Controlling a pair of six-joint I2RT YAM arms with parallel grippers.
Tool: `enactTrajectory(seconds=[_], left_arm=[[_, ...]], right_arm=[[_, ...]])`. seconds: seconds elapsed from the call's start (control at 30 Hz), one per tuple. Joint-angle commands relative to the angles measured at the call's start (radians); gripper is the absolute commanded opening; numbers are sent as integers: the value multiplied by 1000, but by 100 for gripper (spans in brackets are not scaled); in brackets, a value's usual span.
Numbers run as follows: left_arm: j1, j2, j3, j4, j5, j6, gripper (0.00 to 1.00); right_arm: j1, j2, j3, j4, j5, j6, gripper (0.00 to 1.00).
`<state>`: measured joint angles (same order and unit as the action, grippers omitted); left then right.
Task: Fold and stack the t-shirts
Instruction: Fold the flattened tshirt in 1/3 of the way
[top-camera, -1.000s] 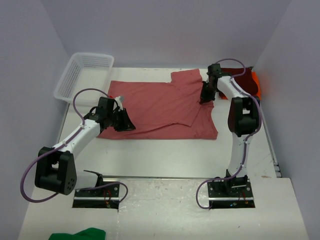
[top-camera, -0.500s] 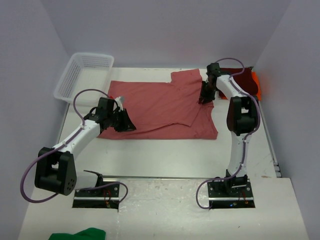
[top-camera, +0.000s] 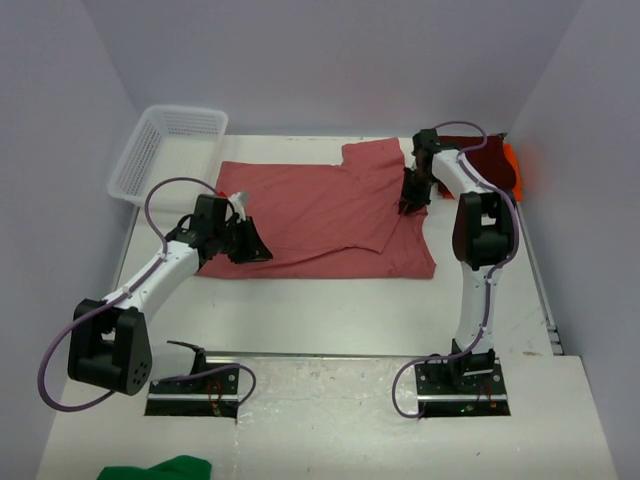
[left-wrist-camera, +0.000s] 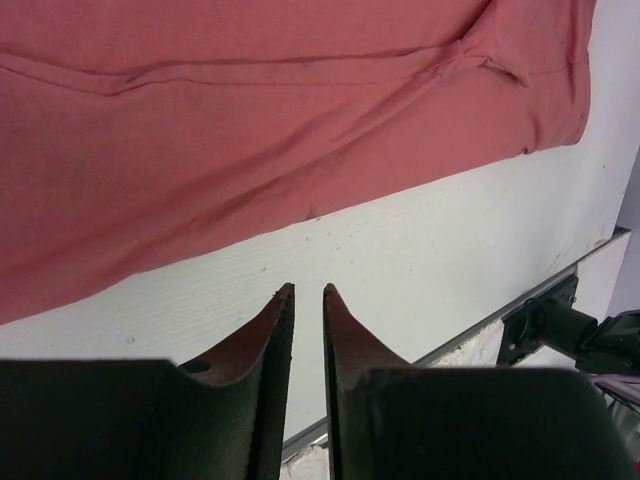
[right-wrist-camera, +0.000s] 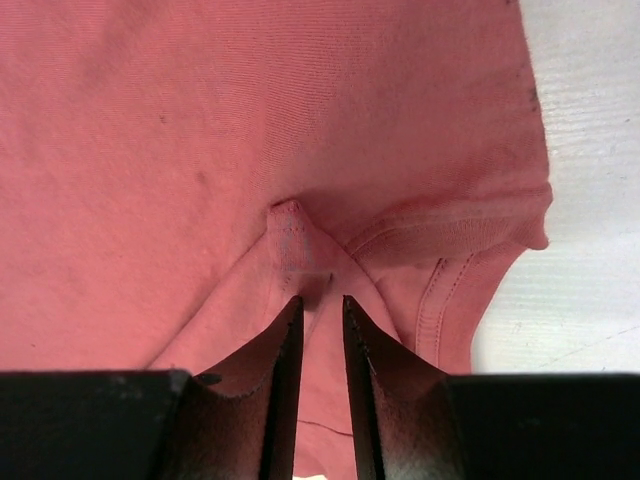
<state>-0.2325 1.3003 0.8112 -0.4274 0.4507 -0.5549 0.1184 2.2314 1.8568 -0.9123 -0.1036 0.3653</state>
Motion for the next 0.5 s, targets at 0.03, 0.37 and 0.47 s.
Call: enactTrajectory(seconds=[0.03, 0.37, 0.47], left_arm=[[-11, -45, 22, 7, 32, 29, 18], [-10, -52, 16, 3, 36, 38, 19], [-10, -45, 9, 6, 37, 41, 19]], right_arm=[[1, 27, 56, -68, -41, -9, 23], [1, 60, 108, -128, -56, -22, 15], [1, 56, 98, -113, -56, -22, 11]])
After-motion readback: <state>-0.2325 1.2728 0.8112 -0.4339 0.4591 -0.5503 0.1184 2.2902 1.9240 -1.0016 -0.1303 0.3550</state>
